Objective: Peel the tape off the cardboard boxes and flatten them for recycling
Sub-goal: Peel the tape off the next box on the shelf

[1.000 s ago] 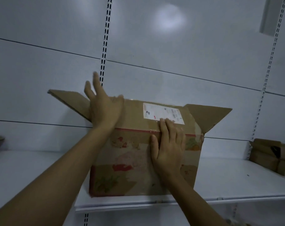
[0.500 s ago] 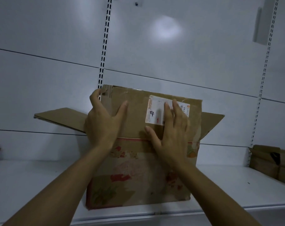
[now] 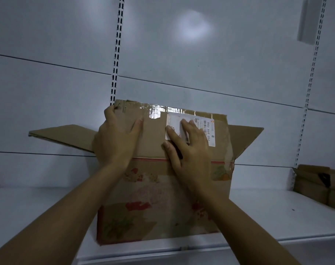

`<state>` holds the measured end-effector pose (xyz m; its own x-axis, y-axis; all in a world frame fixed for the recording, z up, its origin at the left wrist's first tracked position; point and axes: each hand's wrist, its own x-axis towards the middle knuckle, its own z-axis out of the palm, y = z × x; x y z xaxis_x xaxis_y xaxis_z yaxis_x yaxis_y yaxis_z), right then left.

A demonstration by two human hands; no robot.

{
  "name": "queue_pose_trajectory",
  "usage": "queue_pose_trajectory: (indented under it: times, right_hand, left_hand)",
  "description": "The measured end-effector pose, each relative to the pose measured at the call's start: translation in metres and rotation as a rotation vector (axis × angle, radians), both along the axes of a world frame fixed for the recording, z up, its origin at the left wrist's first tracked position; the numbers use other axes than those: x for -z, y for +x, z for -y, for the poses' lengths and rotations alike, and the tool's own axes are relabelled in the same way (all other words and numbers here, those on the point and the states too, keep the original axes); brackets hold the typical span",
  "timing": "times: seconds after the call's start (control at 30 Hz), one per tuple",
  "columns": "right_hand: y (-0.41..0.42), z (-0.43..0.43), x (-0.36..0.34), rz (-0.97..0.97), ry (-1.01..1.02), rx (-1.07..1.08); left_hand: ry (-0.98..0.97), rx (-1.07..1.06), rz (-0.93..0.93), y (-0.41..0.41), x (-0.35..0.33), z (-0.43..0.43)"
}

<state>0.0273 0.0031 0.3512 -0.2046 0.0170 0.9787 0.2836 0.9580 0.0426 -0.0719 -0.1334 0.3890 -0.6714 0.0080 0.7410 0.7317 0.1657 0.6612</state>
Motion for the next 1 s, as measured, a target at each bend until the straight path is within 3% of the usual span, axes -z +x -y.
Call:
queue_pose_trajectory:
  times: [0.17,0.37,0.57,0.73,0.87,1.0]
  right_hand:
    - [0.002,0.007,-0.003,-0.054,-0.118,-0.080]
    - [-0.004,0.009,-0.011,0.001,-0.044,0.128]
    - [-0.005,0.011,-0.002,-0.093,-0.010,0.076]
    - [0.008,0.009,-0.017,-0.001,-0.013,0.007]
    - [0.018,0.000,-0.031,0.138,0.122,0.111]
    - [0.030,0.003,-0.040,0.159,0.256,0.118]
  left_hand:
    - [-0.053,-0.032,0.004,-0.004,0.000,-0.001]
    - [-0.026,-0.030,-0.033,-0.004,0.001,-0.001]
    - [0.001,-0.023,-0.047,-0.006,0.003,-0.001]
    - [0.012,-0.007,-0.052,-0.005,0.002,-0.001]
    - [0.024,-0.010,-0.049,-0.006,0.002,-0.003]
    - [0.032,0.001,-0.059,-0.006,0.003,-0.002]
